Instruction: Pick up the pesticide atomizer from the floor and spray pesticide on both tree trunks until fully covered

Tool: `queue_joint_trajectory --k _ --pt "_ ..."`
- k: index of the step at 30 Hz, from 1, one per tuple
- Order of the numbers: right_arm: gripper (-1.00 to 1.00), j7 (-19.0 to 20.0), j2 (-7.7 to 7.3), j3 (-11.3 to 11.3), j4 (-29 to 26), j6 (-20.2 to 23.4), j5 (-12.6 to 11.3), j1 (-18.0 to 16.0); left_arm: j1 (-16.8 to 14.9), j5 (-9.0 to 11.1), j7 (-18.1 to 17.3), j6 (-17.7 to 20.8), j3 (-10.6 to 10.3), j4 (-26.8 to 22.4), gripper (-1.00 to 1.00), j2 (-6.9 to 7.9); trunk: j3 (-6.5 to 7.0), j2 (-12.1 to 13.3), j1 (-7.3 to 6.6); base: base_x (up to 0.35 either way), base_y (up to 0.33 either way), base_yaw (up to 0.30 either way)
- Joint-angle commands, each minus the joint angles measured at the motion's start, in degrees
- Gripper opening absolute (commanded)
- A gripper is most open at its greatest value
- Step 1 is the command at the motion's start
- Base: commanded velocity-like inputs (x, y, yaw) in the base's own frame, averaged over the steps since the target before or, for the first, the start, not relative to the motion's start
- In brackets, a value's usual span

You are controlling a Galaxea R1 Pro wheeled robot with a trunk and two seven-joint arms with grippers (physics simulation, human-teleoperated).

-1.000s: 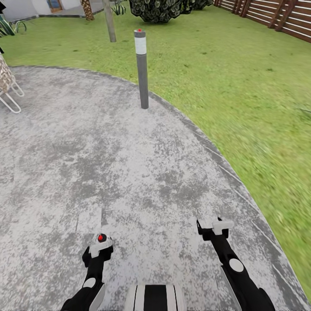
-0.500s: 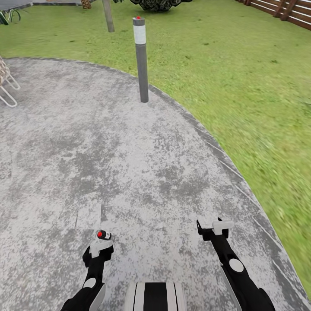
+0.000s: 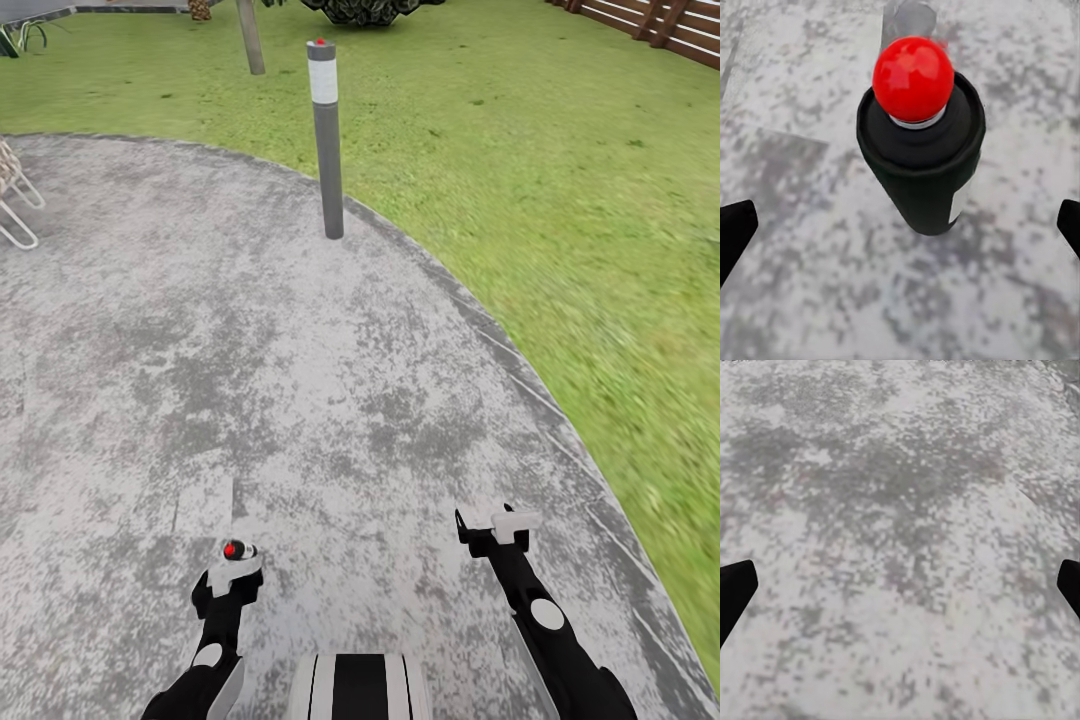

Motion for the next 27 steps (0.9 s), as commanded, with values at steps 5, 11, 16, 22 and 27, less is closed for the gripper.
queue_joint_trajectory --k 5,11,16,22,27 --pt "1.0 0.0 0.0 0.0 0.0 0.0 0.0 0.0 0.0 -0.03 0.0 -0.03 -0.12 0.0 1.0 0.0 0.0 0.0 0.0 0.056 0.0 0.0" --pt "1.0 0.0 0.01 0.0 0.0 0.0 0.0 0.0 0.0 -0.03 0.0 -0.08 -0.13 0.0 1.0 0.0 0.0 0.0 0.0 0.01 0.0 0.0" --pt "1.0 0.0 0.03 0.0 0.0 0.0 -0.01 0.0 0.0 0.04 0.0 -0.09 0.29 -0.07 1.0 0.0 0.0 0.0 0.0 0.071 0.0 0.0" --pt "1.0 0.0 0.01 0.0 0.0 0.0 0.01 0.0 -0.02 0.08 0.0 -0.09 0.49 -0.1 1.0 0.0 0.0 0.0 0.0 0.01 0.0 0.0" --pt "1.0 0.0 0.02 0.0 0.0 0.0 -0.02 0.0 -0.02 0.09 0.0 -0.09 0.51 -0.1 1.0 0.0 0.0 0.0 0.0 0.005 0.0 0.0"
